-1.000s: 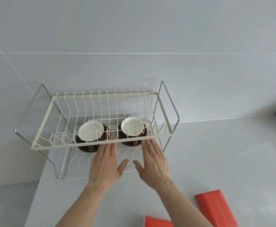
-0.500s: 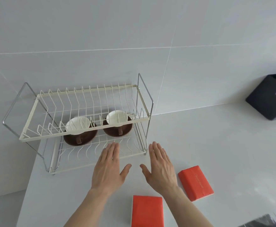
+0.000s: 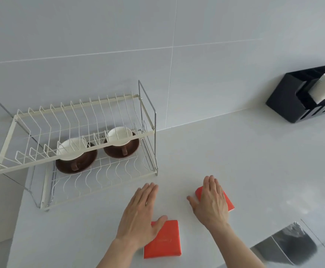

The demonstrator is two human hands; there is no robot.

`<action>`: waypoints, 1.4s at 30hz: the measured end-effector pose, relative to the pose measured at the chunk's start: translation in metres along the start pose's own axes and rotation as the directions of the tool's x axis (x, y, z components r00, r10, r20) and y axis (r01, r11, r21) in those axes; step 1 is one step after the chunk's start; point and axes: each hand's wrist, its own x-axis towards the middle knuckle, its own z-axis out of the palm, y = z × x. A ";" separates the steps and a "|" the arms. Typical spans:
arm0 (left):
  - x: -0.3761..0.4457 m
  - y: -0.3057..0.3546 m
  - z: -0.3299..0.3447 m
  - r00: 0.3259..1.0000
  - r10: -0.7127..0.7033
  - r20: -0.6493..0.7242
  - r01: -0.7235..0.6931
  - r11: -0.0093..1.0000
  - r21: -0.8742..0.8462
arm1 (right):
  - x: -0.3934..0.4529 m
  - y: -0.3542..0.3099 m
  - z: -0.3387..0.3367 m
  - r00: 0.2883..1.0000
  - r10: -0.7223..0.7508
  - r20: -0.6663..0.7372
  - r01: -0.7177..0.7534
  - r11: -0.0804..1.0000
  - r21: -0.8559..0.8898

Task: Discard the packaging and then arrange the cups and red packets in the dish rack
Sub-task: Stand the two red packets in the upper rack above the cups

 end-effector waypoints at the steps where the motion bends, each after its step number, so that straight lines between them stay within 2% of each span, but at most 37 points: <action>1: -0.002 0.002 0.003 1.000 0.012 0.019 -0.012 1.000 -0.005 | 0.000 0.004 0.000 0.999 0.052 0.003 -0.052 0.999 0.008; 4: -0.007 0.006 0.010 0.997 0.040 0.064 -0.037 0.999 -0.039 | 0.002 0.016 0.002 0.979 0.199 0.031 -0.200 0.980 0.017; 8: -0.012 0.011 0.014 0.983 0.075 0.165 -0.061 0.994 -0.089 | 0.006 0.029 0.007 0.949 0.302 0.084 -0.308 0.949 0.061; 12: -0.018 0.013 0.019 0.955 0.103 0.277 -0.079 0.992 -0.095 | 0.008 0.034 0.011 0.932 0.344 0.118 -0.353 0.933 0.072; 18: -0.027 0.013 0.024 0.933 0.088 0.349 -0.069 0.995 -0.066 | 0.011 0.036 0.017 0.925 0.365 0.103 -0.372 0.927 0.059; 31: -0.014 0.002 0.009 0.964 0.009 0.264 -0.003 1.000 -0.025 | 0.008 0.039 0.008 0.939 0.322 0.116 -0.328 0.944 0.031; 42: 0.020 -0.010 -0.048 0.993 -0.002 0.118 0.002 1.000 0.002 | 0.025 0.014 -0.029 0.983 0.145 0.112 -0.156 0.983 0.092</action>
